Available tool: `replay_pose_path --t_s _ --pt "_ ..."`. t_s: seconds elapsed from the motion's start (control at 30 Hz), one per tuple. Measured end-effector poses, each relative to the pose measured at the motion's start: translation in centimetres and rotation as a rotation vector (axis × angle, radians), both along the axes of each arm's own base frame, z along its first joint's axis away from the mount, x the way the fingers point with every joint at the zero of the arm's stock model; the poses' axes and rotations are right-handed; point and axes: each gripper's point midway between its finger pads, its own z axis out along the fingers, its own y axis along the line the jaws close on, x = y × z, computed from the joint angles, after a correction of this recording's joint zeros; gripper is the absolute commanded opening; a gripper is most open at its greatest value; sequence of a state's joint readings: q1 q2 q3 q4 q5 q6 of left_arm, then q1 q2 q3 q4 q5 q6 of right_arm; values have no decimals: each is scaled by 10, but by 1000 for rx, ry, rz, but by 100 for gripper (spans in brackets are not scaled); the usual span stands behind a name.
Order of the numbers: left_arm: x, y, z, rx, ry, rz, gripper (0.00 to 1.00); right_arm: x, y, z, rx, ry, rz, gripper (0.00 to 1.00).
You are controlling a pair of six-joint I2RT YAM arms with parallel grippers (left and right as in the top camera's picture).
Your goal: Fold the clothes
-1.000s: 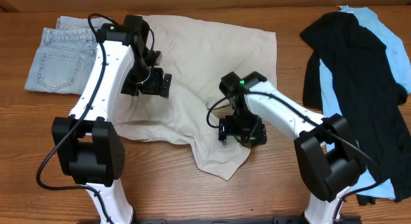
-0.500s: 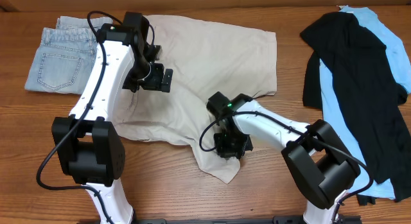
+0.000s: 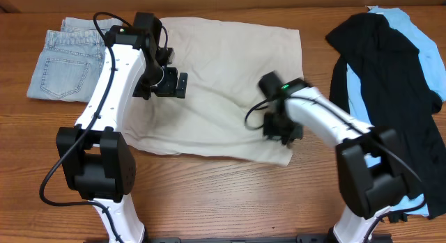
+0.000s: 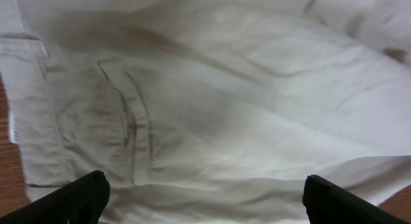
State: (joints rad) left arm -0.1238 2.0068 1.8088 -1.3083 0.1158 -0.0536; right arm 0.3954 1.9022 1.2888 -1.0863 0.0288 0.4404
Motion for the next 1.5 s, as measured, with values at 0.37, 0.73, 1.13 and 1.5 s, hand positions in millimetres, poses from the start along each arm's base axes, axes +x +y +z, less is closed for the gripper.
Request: replay_pose_path --t_s 0.37,0.73,1.13,1.5 --pt "2 5 0 29 -11 3 100 3 -2 16 282 87 -56 64" --pt "-4 37 2 53 27 72 98 -12 8 31 247 92 -52 65" --pt "-24 61 103 89 -59 158 92 -32 -14 141 227 -207 -189 67" --pt "-61 90 103 168 -207 535 77 -57 4 117 132 -229 -319 73"
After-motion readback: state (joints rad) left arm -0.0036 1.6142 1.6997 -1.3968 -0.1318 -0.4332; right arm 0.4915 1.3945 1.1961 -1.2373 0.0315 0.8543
